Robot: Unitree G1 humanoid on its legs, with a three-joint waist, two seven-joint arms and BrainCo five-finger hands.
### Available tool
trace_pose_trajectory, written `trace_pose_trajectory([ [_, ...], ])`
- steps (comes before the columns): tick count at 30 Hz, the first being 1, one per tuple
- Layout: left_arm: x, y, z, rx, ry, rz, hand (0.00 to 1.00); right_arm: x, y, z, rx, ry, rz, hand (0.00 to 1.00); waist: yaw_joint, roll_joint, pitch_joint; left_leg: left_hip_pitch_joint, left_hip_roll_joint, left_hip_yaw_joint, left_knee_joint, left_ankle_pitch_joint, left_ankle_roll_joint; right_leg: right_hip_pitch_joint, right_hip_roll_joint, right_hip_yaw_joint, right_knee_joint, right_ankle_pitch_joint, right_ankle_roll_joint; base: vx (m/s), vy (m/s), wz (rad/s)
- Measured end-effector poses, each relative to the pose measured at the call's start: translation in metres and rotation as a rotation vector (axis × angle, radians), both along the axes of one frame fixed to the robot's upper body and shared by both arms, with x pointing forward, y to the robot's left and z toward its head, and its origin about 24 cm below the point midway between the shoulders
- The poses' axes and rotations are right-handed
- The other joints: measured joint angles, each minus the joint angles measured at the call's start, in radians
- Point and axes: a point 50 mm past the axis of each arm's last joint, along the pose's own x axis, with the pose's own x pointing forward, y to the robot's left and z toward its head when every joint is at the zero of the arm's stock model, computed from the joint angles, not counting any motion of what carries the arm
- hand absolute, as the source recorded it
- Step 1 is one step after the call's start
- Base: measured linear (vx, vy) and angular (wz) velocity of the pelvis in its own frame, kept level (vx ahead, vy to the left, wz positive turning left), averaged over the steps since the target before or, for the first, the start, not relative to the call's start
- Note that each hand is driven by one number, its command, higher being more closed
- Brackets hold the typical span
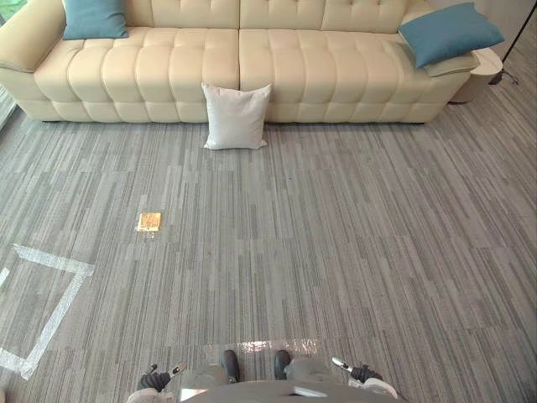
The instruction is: Pick up cushions and gather them together orderly.
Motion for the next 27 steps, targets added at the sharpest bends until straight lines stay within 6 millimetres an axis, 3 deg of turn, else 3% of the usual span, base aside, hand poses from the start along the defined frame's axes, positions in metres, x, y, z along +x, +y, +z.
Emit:
trace_pose_trajectory([
  [2,0.005,-0.004,0.0,-0.005,-0.007,-0.024,0.0,-0.001,0.001,0.0,0.002,0.004,-0.001,0.0,-0.024,0.001,0.007,0.057,0.002,-0.048,-0.024,-0.027,-0.047,0.002,0.02,0.028,-0.198,0.116,-0.004,0.65,-0.149,0.64],
  [3,0.005,-0.007,0.0,-0.012,-0.01,-0.026,0.0,-0.002,0.001,-0.001,0.003,0.006,-0.002,0.0,-0.027,0.0,0.007,0.078,0.001,-0.063,-0.024,-0.038,-0.065,0.007,0.016,0.051,-0.211,0.132,-0.016,0.71,-0.236,0.81],
  [4,0.006,-0.012,-0.001,-0.026,-0.013,-0.021,0.0,-0.008,0.001,-0.002,0.004,0.02,-0.006,0.0,-0.036,0.0,0.007,0.118,0.008,-0.092,-0.016,-0.056,-0.095,0.01,0.007,0.062,-0.157,0.217,-0.077,0.6,-0.264,0.64],
  [5,0.008,-0.018,-0.001,-0.042,-0.022,-0.018,0.0,-0.005,-0.002,0.0,-0.004,0.009,-0.004,0.0,-0.04,0.02,0.011,0.128,0.034,-0.096,0.006,-0.057,-0.1,0.0,0.014,0.044,-0.087,0.179,-0.091,0.73,-0.36,0.61],
  [6,0.01,-0.026,-0.001,-0.064,-0.035,-0.009,0.0,0.004,-0.004,0.002,-0.012,-0.019,-0.005,0.0,-0.04,0.048,0.022,0.093,0.064,-0.091,0.108,-0.053,-0.119,0.007,0.025,0.022,-0.042,0.122,-0.107,0.71,-0.385,0.33],
  [7,0.013,-0.03,-0.001,-0.083,-0.05,0.016,0.0,0.007,-0.006,0.004,-0.018,-0.028,-0.005,0.0,-0.043,0.06,0.024,0.032,0.096,-0.086,0.26,-0.04,-0.138,0.028,0.037,0.008,-0.026,0.078,-0.121,0.59,-0.324,0.26],
  [8,0.013,-0.031,-0.001,-0.089,-0.053,0.027,0.0,0.007,-0.007,0.004,-0.019,-0.029,-0.008,0.0,-0.044,0.065,0.026,0.002,0.112,-0.086,0.35,-0.023,-0.14,0.046,0.045,0.003,-0.027,0.061,-0.126,0.46,-0.239,0.14],
  [9,0.014,-0.03,0.0,-0.096,-0.067,0.066,0.0,0.008,-0.008,0.005,-0.025,-0.038,-0.012,0.0,-0.042,0.066,0.027,-0.083,0.155,-0.087,0.577,0.062,-0.141,0.104,0.072,-0.001,-0.044,0.029,-0.141,0.44,-0.201,0.02],
  [10,0.014,-0.03,0.001,-0.096,-0.071,0.076,0.0,0.007,-0.008,0.006,-0.025,-0.039,-0.013,0.0,-0.039,0.067,0.028,-0.107,0.172,-0.09,0.641,0.087,-0.144,0.126,0.08,0.0,-0.051,0.019,-0.144,0.53,-0.237,-0.08],
  [12,0.02,-0.027,0.004,-0.097,-0.108,0.1,0.0,0.005,-0.008,0.005,-0.029,-0.034,-0.002,0.0,-0.025,0.065,0.032,-0.226,0.28,-0.013,0.987,0.085,-0.138,0.258,0.122,0.015,-0.089,-0.027,-0.16,0.53,-0.221,-0.27],
  [13,0.024,-0.026,0.006,-0.095,-0.128,0.097,0.0,0.005,-0.009,0.005,-0.033,-0.032,0.004,0.0,-0.015,0.062,0.033,-0.281,0.307,0.023,1.049,0.072,-0.122,0.313,0.13,0.03,-0.119,-0.038,-0.159,0.36,-0.113,-0.34],
  [17,0.032,-0.025,0.011,-0.096,-0.173,0.113,0.0,0.002,-0.011,0.005,-0.038,-0.025,0.001,0.0,0.009,0.056,0.036,-0.46,0.317,0.084,0.965,0.017,-0.091,0.437,0.129,0.054,-0.224,-0.045,-0.141,0.32,-0.013,-0.11],
  [19,0.036,-0.026,0.013,-0.099,-0.196,0.12,0.0,0.0,-0.011,0.005,-0.041,-0.017,0.009,0.0,0.024,0.053,0.037,-0.528,0.283,0.106,0.706,-0.006,-0.081,0.531,0.119,0.064,-0.282,-0.056,-0.118,0.4,0.106,-0.09],
  [21,0.042,-0.027,0.016,-0.099,-0.219,0.117,0.0,0.003,-0.008,0.005,-0.035,-0.027,0.016,0.0,0.054,0.034,0.036,-0.537,0.226,0.091,0.434,0.035,-0.092,0.584,0.084,0.087,-0.308,-0.078,-0.077,0.43,0.186,-0.31],
  [23,0.04,-0.027,0.015,-0.1,-0.213,0.123,0.0,0.009,-0.006,0.006,-0.036,-0.038,0.042,0.0,0.057,0.029,0.023,-0.54,0.205,0.078,0.298,0.092,-0.092,0.619,0.061,0.1,-0.323,-0.106,-0.031,0.38,0.234,-0.27],
  [24,0.04,-0.027,0.015,-0.102,-0.214,0.128,0.0,0.011,-0.005,0.006,-0.035,-0.041,0.047,0.0,0.059,0.028,0.022,-0.539,0.204,0.078,0.295,0.124,-0.089,0.628,0.054,0.104,-0.324,-0.113,-0.021,0.44,0.33,-0.33],
  [25,0.038,-0.025,0.014,-0.105,-0.21,0.139,0.0,0.012,0.004,0.005,-0.012,-0.046,0.046,0.0,0.066,0.01,-0.001,-0.542,0.178,0.081,0.332,0.193,-0.052,0.643,0.018,0.126,-0.32,-0.144,0.011,0.51,0.376,-0.33],
  [26,0.037,-0.023,0.014,-0.104,-0.209,0.153,0.0,0.012,0.006,0.004,-0.004,-0.045,0.044,0.0,0.07,0.005,-0.018,-0.552,0.17,0.082,0.366,0.201,-0.034,0.642,0.002,0.132,-0.299,-0.154,0.023,0.53,0.379,-0.36],
  [27,0.037,-0.021,0.014,-0.103,-0.209,0.164,0.0,0.012,0.014,0.003,0.019,-0.047,0.042,0.0,0.074,-0.007,-0.026,-0.556,0.166,0.094,0.403,0.16,-0.013,0.627,-0.013,0.141,-0.255,-0.155,0.026,0.52,0.359,-0.28],
])
